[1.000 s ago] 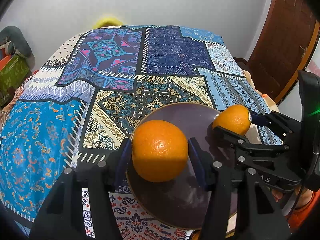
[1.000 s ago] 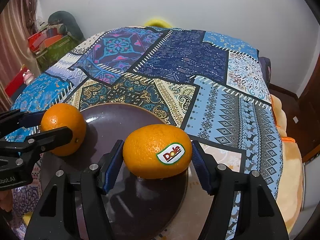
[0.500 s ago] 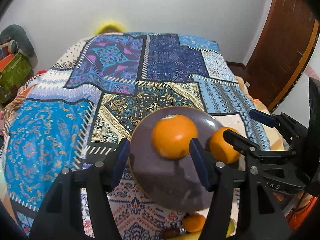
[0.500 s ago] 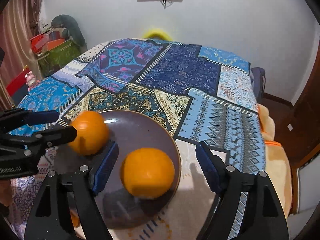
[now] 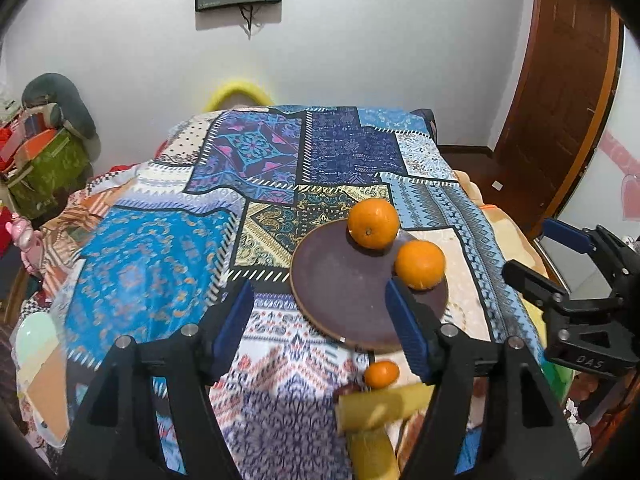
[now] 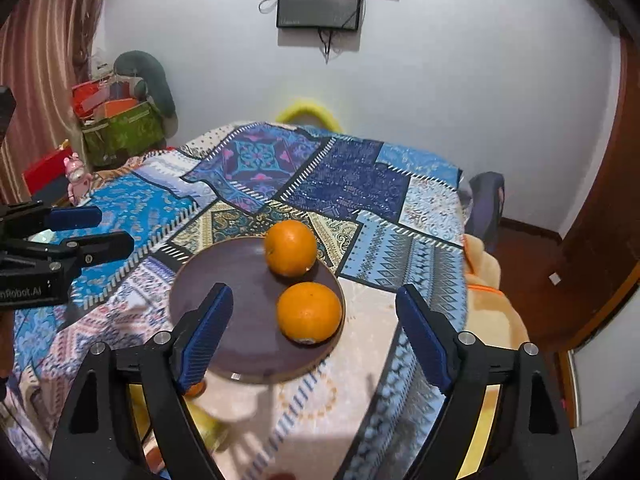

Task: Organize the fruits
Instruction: 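Grasp the red tomato with the right tool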

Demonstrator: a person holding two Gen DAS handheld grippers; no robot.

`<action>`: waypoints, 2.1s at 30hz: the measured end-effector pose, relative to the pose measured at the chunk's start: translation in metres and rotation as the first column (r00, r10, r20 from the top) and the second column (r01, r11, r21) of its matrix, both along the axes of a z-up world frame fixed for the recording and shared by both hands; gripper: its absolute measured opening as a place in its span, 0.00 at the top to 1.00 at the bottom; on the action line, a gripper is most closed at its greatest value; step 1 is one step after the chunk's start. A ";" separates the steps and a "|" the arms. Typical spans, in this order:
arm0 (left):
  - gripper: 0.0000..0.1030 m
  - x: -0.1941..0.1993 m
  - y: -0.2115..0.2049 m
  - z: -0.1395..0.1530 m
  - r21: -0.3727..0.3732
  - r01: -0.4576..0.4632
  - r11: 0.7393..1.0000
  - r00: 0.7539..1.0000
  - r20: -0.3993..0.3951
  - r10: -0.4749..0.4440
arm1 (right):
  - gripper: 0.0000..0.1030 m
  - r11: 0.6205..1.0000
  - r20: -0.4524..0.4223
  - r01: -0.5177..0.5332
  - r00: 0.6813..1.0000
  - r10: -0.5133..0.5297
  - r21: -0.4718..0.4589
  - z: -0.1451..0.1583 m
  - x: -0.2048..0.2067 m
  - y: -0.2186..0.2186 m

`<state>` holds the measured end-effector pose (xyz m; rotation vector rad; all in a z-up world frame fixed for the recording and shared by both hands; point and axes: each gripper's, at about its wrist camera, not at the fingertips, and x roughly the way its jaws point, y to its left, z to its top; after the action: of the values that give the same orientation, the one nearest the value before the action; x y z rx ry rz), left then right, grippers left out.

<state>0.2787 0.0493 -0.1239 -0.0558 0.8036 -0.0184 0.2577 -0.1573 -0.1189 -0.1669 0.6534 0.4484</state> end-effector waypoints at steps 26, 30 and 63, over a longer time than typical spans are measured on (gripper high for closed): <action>0.21 -0.130 -0.009 -0.046 0.004 0.007 1.000 0.989 -0.150 -0.007 | 0.19 0.998 -0.109 0.045 0.993 -0.048 -0.031 -0.031 -0.122 -0.044; 0.21 -0.133 -0.009 -0.059 -0.026 0.003 1.000 0.983 -0.182 -0.008 | 0.19 0.999 -0.180 0.039 0.983 -0.045 -0.037 -0.058 -0.130 -0.047; 0.58 -0.067 -0.037 -0.119 -0.143 0.029 0.989 0.942 -0.327 -0.075 | 0.56 1.000 -0.348 0.005 0.937 -0.001 0.011 -0.116 -0.113 -0.045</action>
<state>0.2119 0.0120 -0.2432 -0.1705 1.1409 -0.1170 0.1451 -0.2025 -0.2349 -0.0747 0.9994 0.4839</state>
